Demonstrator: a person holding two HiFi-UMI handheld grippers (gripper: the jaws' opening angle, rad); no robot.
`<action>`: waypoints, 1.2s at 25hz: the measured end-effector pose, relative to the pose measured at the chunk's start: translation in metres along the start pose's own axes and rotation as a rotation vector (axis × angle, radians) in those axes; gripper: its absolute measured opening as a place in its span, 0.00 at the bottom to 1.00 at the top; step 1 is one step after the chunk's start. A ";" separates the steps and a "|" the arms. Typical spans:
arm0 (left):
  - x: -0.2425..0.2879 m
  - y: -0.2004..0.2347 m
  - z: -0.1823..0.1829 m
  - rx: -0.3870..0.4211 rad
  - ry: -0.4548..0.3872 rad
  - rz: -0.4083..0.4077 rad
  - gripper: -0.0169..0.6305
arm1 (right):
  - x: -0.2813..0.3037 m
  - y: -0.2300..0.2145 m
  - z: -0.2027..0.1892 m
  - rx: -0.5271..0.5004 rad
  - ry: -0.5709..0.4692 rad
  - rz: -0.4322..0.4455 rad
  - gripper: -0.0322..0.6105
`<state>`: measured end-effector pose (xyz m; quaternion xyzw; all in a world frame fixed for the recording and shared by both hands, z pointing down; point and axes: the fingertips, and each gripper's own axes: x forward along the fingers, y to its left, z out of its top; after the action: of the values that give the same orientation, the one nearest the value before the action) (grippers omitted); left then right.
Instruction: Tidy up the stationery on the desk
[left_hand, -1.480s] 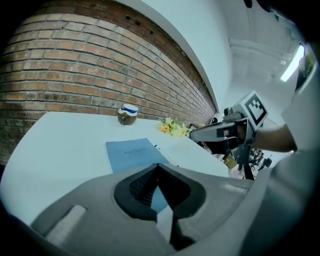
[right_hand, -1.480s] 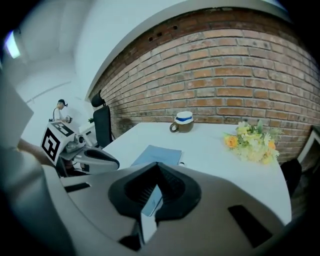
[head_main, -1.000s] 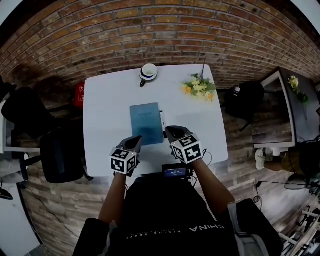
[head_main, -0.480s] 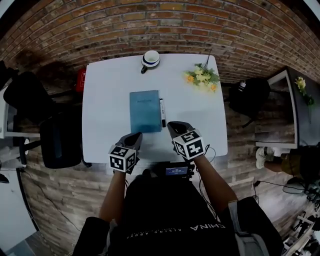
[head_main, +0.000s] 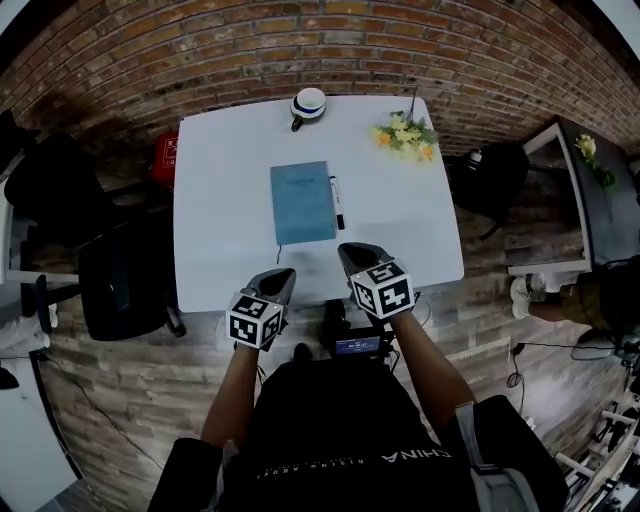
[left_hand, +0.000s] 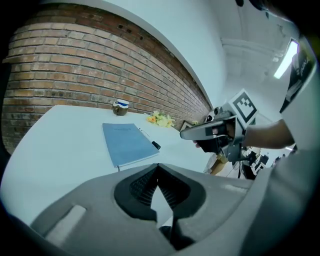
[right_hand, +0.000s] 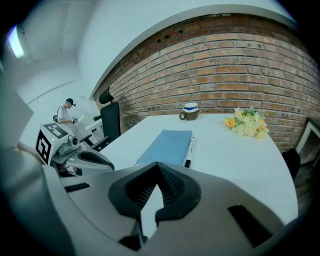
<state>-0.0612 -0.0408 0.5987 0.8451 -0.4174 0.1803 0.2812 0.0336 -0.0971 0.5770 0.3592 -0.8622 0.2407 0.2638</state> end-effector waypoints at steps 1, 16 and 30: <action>-0.007 0.000 -0.006 0.002 0.002 -0.003 0.04 | -0.003 0.007 -0.003 0.004 -0.002 -0.006 0.06; -0.069 -0.021 -0.036 0.033 -0.084 -0.030 0.05 | -0.045 0.068 -0.034 0.026 -0.077 -0.098 0.06; -0.092 -0.029 -0.039 0.119 -0.066 0.000 0.05 | -0.058 0.086 -0.032 0.041 -0.149 -0.103 0.06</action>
<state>-0.0939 0.0537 0.5703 0.8658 -0.4150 0.1771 0.2164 0.0128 0.0046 0.5448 0.4250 -0.8548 0.2171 0.2037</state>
